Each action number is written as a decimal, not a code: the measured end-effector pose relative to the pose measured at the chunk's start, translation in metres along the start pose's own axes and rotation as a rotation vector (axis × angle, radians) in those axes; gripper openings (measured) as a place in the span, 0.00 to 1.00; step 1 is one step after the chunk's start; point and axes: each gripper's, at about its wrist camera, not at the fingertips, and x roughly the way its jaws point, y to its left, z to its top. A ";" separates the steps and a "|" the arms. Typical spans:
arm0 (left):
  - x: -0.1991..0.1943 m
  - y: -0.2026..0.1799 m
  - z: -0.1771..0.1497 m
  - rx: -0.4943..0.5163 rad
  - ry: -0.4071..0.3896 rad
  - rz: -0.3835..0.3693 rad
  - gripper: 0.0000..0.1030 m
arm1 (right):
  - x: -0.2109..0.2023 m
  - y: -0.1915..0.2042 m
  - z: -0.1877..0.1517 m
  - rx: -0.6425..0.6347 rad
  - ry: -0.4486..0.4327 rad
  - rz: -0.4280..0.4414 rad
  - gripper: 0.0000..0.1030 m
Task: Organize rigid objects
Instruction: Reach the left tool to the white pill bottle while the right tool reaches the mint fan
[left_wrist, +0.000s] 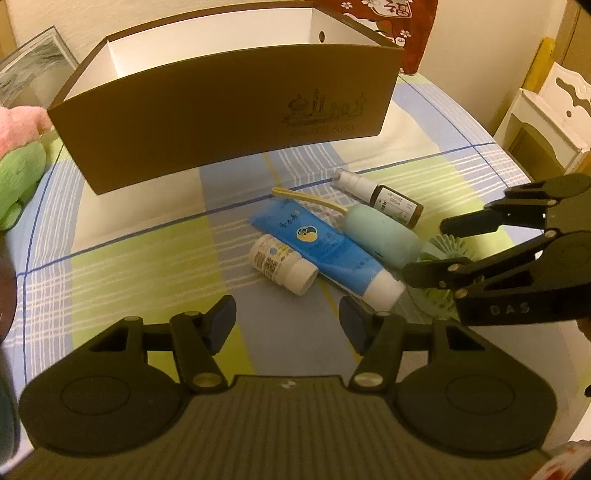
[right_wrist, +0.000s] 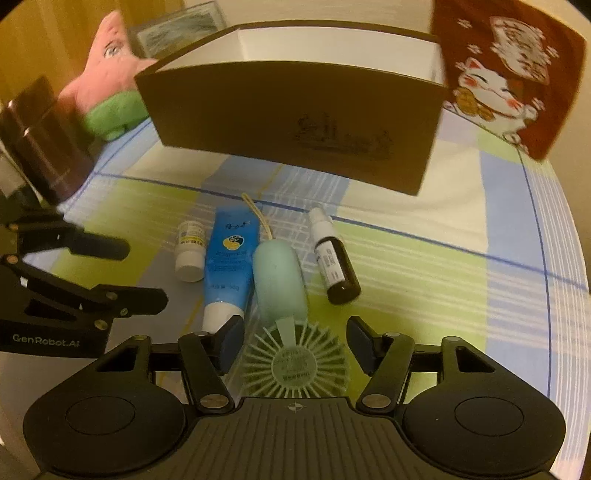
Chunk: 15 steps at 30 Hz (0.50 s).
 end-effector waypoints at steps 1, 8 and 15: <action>0.002 0.000 0.001 0.005 -0.003 0.002 0.57 | 0.003 0.000 0.002 -0.001 0.001 0.003 0.51; 0.015 0.002 0.010 0.016 -0.011 0.001 0.58 | 0.012 -0.002 0.012 -0.007 0.010 0.025 0.48; 0.027 0.013 0.013 -0.015 0.011 0.018 0.54 | 0.014 -0.004 0.016 0.132 0.002 0.044 0.47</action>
